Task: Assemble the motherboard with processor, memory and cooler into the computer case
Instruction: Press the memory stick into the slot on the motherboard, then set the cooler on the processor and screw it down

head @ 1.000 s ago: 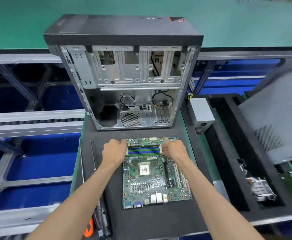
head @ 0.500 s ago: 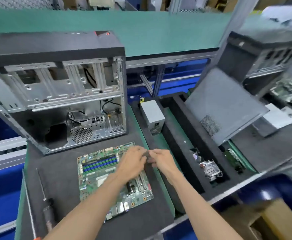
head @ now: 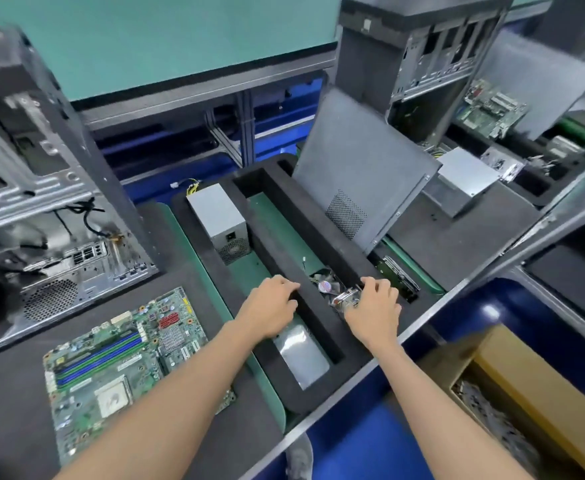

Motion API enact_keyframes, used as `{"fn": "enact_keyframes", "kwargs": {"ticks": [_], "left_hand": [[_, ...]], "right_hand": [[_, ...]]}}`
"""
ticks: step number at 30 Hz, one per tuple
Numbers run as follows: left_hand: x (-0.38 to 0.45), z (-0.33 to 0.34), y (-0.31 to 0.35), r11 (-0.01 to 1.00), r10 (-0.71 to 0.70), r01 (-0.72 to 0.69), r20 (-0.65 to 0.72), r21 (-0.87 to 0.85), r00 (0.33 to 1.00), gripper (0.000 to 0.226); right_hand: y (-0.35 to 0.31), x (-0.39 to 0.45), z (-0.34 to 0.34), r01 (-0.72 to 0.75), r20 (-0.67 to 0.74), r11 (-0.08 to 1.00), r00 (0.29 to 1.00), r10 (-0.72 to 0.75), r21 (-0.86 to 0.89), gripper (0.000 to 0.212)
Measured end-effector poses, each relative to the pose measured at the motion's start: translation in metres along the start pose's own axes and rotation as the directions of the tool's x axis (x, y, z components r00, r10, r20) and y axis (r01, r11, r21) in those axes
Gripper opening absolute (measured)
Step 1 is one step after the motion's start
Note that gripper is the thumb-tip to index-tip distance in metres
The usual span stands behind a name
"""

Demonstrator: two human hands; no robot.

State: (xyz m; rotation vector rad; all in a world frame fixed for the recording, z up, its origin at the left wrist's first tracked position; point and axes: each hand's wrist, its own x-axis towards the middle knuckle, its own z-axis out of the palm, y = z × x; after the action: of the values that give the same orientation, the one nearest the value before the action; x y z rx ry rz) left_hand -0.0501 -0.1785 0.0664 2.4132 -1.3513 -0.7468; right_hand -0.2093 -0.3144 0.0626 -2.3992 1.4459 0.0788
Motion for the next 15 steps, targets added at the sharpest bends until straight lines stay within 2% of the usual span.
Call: {"fn": "enact_keyframes", "kwargs": {"ticks": [2, 6, 8, 11, 15], "left_hand": [[0.01, 0.003, 0.004, 1.0, -0.01, 0.01, 0.009, -0.015, 1.0, 0.048], [0.023, 0.007, 0.005, 0.998, -0.047, 0.047, 0.005, -0.049, 0.999, 0.047], [0.026, 0.008, 0.005, 0.996, -0.062, 0.062, 0.001, -0.064, 0.998, 0.047], [0.027, 0.01, 0.002, 0.994, -0.073, 0.072, -0.001, -0.081, 0.997, 0.046], [0.027, 0.01, 0.0, 0.99, -0.095, 0.092, -0.02, -0.111, 0.995, 0.045]], "right_hand": [[0.008, 0.007, 0.003, 0.009, 0.059, 0.999, 0.998, -0.006, -0.041, 0.055], [0.007, 0.017, 0.007, 0.047, 0.078, 0.995, 0.996, -0.041, -0.088, 0.043], [0.006, 0.02, 0.01, 0.041, 0.095, 0.996, 0.995, -0.034, -0.076, 0.047], [0.008, 0.021, 0.013, 0.041, 0.082, 0.996, 0.996, -0.035, -0.082, 0.055], [0.011, 0.021, 0.016, 0.029, 0.036, 0.999, 0.999, -0.028, -0.042, 0.045]]}}
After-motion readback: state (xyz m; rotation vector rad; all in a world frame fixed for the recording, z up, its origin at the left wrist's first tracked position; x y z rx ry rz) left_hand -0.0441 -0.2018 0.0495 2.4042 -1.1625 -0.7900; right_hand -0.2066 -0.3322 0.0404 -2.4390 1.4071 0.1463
